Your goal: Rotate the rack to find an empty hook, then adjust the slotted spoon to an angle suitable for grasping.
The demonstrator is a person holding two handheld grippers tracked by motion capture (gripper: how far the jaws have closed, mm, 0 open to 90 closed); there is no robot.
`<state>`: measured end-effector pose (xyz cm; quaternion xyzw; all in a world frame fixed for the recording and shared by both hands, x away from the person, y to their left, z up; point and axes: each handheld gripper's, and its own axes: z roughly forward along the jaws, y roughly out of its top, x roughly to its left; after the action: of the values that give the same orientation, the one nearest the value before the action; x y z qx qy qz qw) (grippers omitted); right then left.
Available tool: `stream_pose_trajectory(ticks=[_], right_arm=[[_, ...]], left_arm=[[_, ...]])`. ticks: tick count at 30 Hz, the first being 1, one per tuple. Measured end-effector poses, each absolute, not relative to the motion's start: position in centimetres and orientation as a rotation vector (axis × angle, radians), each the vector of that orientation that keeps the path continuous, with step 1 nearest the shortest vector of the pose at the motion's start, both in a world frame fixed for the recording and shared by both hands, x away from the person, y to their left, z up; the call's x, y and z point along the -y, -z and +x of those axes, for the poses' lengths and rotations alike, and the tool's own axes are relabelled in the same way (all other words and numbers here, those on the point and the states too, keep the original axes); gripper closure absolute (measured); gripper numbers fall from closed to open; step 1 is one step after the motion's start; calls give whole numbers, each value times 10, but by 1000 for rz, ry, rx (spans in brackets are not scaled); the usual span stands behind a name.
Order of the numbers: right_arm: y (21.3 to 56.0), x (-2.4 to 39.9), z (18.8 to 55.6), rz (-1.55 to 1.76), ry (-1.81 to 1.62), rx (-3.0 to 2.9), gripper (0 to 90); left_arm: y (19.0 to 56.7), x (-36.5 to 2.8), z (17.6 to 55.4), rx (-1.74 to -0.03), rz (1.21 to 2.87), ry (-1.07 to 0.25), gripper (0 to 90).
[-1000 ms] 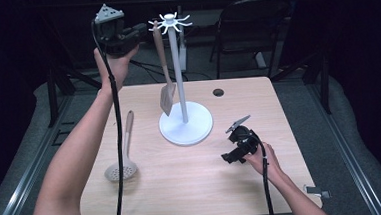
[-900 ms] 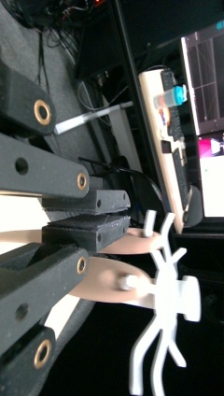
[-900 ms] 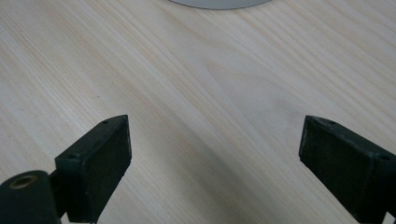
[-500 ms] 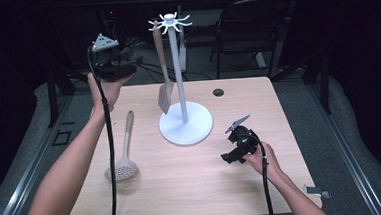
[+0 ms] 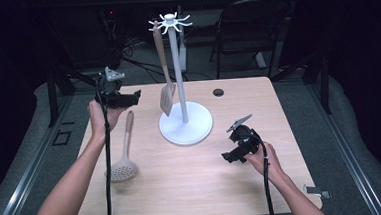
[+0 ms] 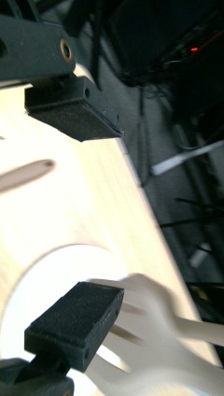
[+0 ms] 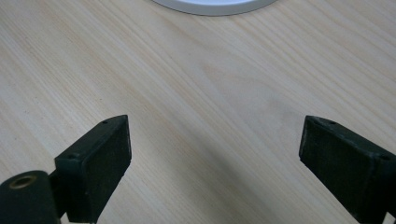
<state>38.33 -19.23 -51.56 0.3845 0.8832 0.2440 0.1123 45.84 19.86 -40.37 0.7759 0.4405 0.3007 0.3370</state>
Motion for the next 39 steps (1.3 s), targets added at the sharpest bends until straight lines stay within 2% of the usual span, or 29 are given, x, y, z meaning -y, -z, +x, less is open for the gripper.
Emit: stream_pose_trajectory(ticks=[11,23,39], right_arm=[[514,194,384,1170,-729,-2553,90],[519,191,387,1220,-726,-2563,91],[521,186,385,1194,-697,-2585,91]], left_arm=[[474,-192,463,-1248,2198,-672,152],[505,-200,466,-1303,2261,-526,172],[513,-208,460,-1355,2256,-474,167]])
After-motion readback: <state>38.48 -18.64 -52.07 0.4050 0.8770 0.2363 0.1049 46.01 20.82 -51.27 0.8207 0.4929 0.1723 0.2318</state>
